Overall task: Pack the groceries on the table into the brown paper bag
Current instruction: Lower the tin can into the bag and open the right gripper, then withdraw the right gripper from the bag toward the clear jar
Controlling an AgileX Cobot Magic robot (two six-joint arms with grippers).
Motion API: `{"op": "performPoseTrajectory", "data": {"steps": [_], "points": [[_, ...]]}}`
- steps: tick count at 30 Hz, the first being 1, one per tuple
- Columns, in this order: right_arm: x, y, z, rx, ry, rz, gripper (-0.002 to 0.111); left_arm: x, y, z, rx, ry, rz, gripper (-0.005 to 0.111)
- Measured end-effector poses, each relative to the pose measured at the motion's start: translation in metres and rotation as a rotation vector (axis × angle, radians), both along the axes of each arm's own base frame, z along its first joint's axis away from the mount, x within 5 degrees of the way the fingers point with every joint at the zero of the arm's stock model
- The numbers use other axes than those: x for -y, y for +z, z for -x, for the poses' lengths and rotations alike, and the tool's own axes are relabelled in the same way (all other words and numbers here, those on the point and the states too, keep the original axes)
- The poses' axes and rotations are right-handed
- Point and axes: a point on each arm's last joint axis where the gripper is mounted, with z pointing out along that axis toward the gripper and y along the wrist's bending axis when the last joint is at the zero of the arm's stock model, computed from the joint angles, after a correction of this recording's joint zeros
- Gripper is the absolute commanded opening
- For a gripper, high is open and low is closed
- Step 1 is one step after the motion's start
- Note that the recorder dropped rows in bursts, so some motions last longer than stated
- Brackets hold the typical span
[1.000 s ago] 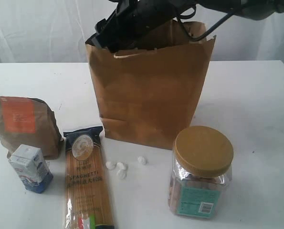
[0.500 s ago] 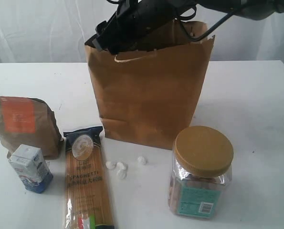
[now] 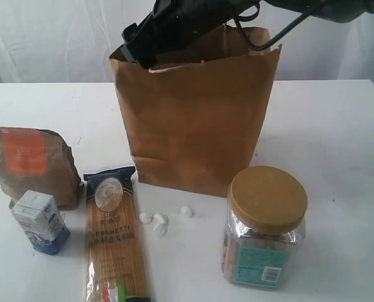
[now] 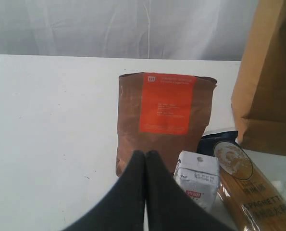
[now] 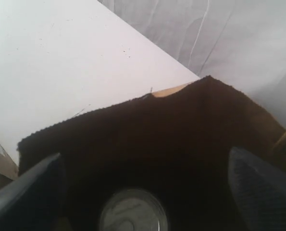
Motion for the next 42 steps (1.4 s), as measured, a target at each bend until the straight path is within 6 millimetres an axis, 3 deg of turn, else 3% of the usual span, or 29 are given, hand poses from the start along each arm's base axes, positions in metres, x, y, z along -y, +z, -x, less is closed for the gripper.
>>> {"op": "performPoseTrajectory", "data": {"steps": [7, 22, 26, 31, 35, 38, 42], "points": [[0.002, 0.004, 0.002, 0.006, 0.0, -0.001, 0.084, 0.0, 0.0, 0.0, 0.0, 0.0, 0.0, 0.0], [0.029, 0.073, 0.043, 0.103, 0.008, -0.067, 0.082, 0.0, 0.0, 0.0, 0.0, 0.0, 0.0, 0.0], [0.042, 0.084, 0.063, 0.032, 0.028, -0.011, 0.066, 0.0, 0.0, 0.0, 0.0, 0.0, 0.0, 0.0], [0.061, 0.078, 0.084, -0.144, 0.009, 0.158, 0.033, 0.0, 0.0, 0.0, 0.0, 0.0, 0.0, 0.0], [0.073, 0.071, 0.092, -0.234, -0.021, 0.287, 0.013, 0.0, 0.0, 0.0, 0.0, 0.0, 0.0, 0.0], [0.076, 0.069, 0.094, -0.259, -0.054, 0.291, 0.006, 0.0, 0.0, 0.0, 0.0, 0.0, 0.0, 0.0], [0.077, 0.06, 0.096, -0.31, -0.081, 0.29, 0.005, 0.0, 0.0, 0.0, 0.0, 0.0, 0.0, 0.0]]}}
